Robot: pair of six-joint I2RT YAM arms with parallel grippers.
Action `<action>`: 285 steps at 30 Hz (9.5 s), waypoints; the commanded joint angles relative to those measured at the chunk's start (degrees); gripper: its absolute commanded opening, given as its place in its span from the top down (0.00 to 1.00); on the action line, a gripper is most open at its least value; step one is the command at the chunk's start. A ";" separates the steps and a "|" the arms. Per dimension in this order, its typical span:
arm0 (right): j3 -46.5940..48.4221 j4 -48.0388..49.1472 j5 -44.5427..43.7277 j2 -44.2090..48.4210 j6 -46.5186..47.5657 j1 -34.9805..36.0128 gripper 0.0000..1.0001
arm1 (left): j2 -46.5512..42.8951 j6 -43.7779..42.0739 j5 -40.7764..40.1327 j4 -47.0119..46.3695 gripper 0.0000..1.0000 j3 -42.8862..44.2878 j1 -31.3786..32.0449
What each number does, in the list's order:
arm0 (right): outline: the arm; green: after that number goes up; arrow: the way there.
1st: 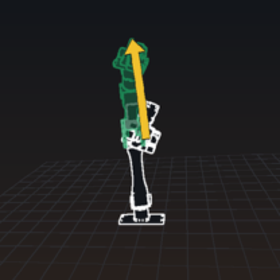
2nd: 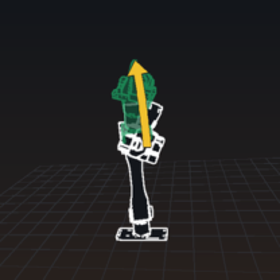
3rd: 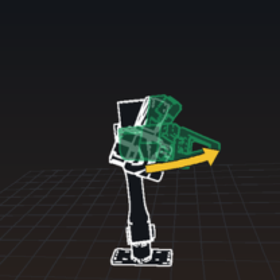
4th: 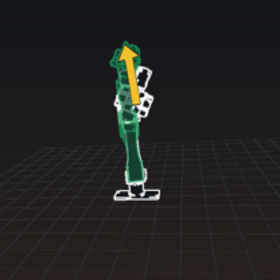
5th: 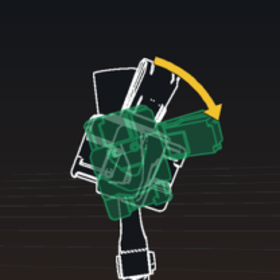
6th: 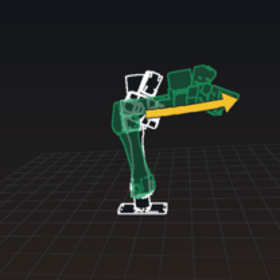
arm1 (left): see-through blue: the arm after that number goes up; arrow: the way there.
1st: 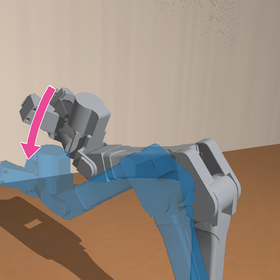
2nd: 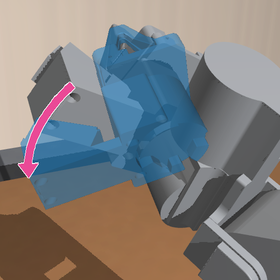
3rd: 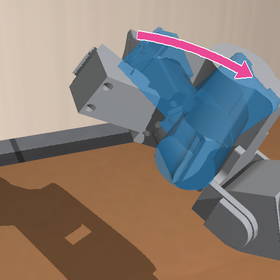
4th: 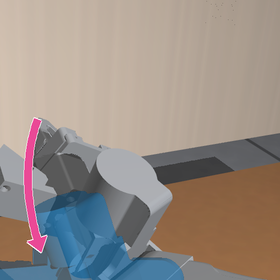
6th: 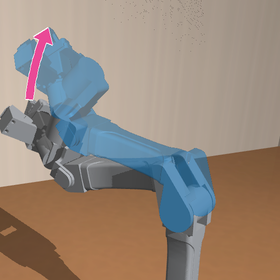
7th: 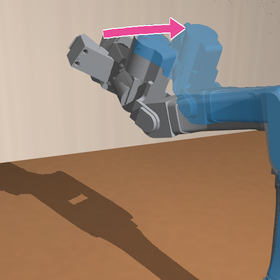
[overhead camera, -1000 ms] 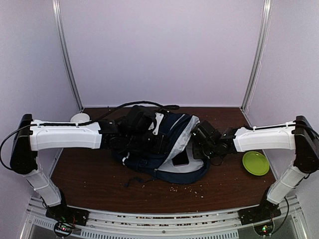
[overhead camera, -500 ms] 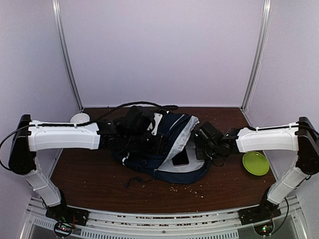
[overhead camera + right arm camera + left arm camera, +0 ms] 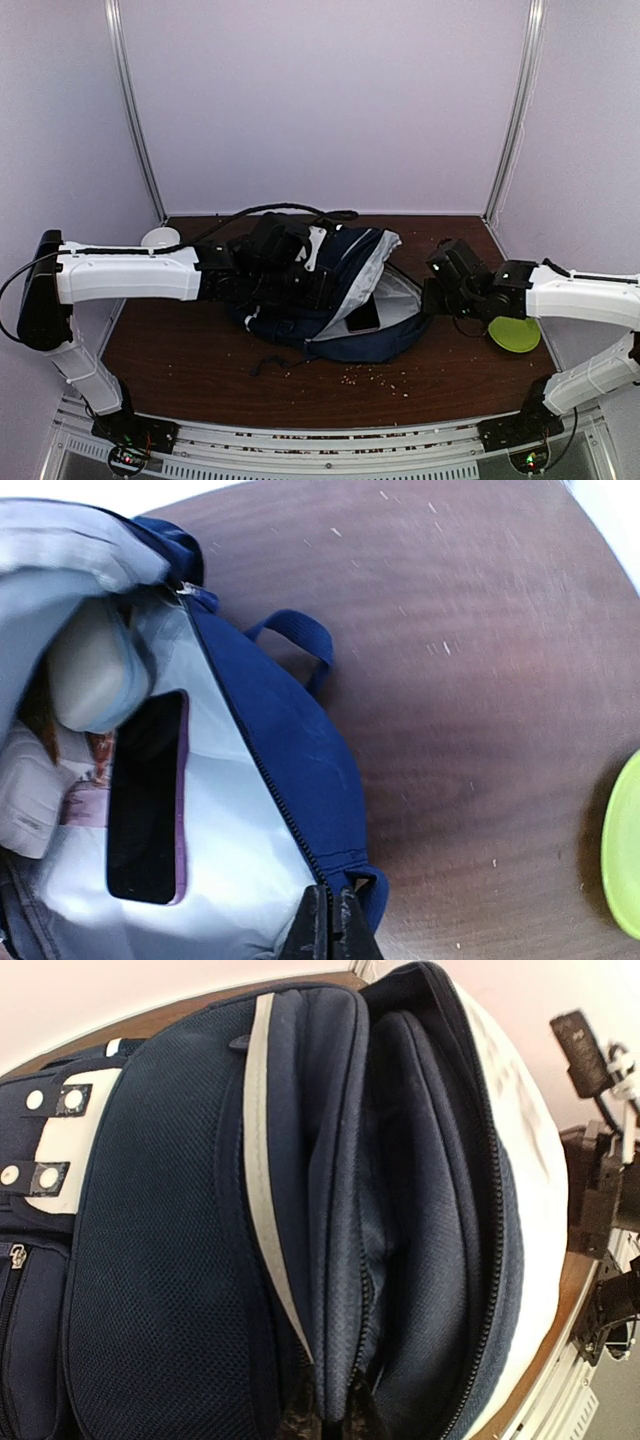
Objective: Pack the student bag
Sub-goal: Adjust the student bag at the center of the board.
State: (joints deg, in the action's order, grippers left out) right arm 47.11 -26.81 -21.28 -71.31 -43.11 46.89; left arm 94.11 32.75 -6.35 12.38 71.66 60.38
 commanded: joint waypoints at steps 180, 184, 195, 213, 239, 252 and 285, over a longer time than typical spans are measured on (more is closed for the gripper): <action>-4.83 2.47 9.96 2.63 -14.36 4.77 0.42 | 14.83 9.68 12.41 -26.44 1.00 5.81 0.09; -8.11 1.78 8.98 6.22 -15.24 4.69 0.55 | 13.86 8.94 10.73 -25.71 1.00 5.26 -0.07; -8.74 8.02 11.07 5.89 -13.05 0.90 0.77 | 13.05 9.60 13.67 -26.67 1.00 5.45 0.35; -19.38 41.51 20.57 12.72 -4.38 -1.49 1.00 | 2.44 8.47 8.32 -23.49 1.00 -0.22 -0.71; -29.96 47.04 23.83 3.69 -8.34 2.84 0.96 | -4.73 8.86 0.12 -23.66 1.00 -19.69 -1.58; -7.60 -0.48 10.74 19.81 -2.25 2.67 0.37 | -1.20 6.16 2.14 -25.88 1.00 -20.83 -1.49; -12.84 2.49 9.18 22.12 -4.52 -1.51 0.37 | 13.32 -19.03 -1.90 11.88 0.26 15.21 4.72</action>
State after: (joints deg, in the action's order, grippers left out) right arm 36.34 -25.56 -10.55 -51.44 -46.81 45.82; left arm 100.86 19.70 -6.81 16.34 79.64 63.83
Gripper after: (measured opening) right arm 0.630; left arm 0.737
